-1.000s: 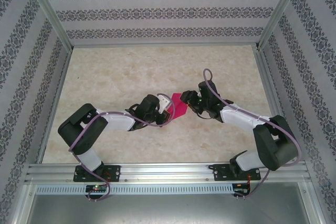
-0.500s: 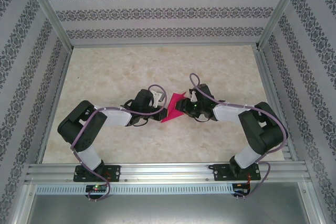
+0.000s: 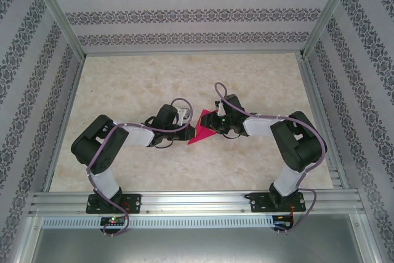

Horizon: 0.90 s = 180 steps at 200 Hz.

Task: Fold a paper plane with a square sheet of paper (pick it up from the middle)
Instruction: Fourth fold the wing at the center of the table.

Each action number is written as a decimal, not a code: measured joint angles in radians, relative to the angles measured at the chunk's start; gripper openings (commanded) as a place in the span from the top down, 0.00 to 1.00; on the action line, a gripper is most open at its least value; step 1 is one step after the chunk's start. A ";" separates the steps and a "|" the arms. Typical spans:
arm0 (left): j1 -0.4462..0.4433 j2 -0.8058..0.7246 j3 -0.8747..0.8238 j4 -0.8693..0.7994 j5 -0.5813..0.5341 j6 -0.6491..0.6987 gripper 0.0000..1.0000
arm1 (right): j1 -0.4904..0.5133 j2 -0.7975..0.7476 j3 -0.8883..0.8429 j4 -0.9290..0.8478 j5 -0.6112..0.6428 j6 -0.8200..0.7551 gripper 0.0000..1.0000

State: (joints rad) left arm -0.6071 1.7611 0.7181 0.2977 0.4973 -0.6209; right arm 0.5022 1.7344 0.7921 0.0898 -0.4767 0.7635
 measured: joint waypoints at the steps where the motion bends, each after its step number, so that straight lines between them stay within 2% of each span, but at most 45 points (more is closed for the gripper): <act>1: 0.000 0.000 0.000 0.000 0.000 0.000 0.99 | 0.000 0.001 0.000 0.000 0.000 0.000 0.56; 42: 0.011 0.010 0.000 0.001 0.015 -0.018 0.94 | 0.000 0.022 0.025 -0.037 0.023 0.001 0.52; 85: 0.011 0.016 0.001 0.001 0.019 -0.018 0.91 | 0.000 0.053 0.068 -0.092 0.058 0.012 0.52; 101: 0.011 0.016 0.006 -0.008 0.019 -0.017 0.86 | 0.000 0.058 0.083 -0.114 0.065 0.019 0.52; 123: 0.014 0.014 0.021 -0.050 0.016 -0.013 0.72 | 0.006 0.064 0.101 -0.147 0.085 0.026 0.53; 134: 0.019 0.002 0.030 -0.087 0.009 -0.006 0.69 | 0.011 0.064 0.108 -0.162 0.098 0.027 0.53; 180: 0.031 -0.068 0.066 -0.196 -0.034 0.010 0.72 | 0.030 0.084 0.163 -0.251 0.153 0.026 0.56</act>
State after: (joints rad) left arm -0.5758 1.6936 0.7845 0.1013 0.4633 -0.6106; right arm 0.5323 1.8183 0.9554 -0.1612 -0.3241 0.7898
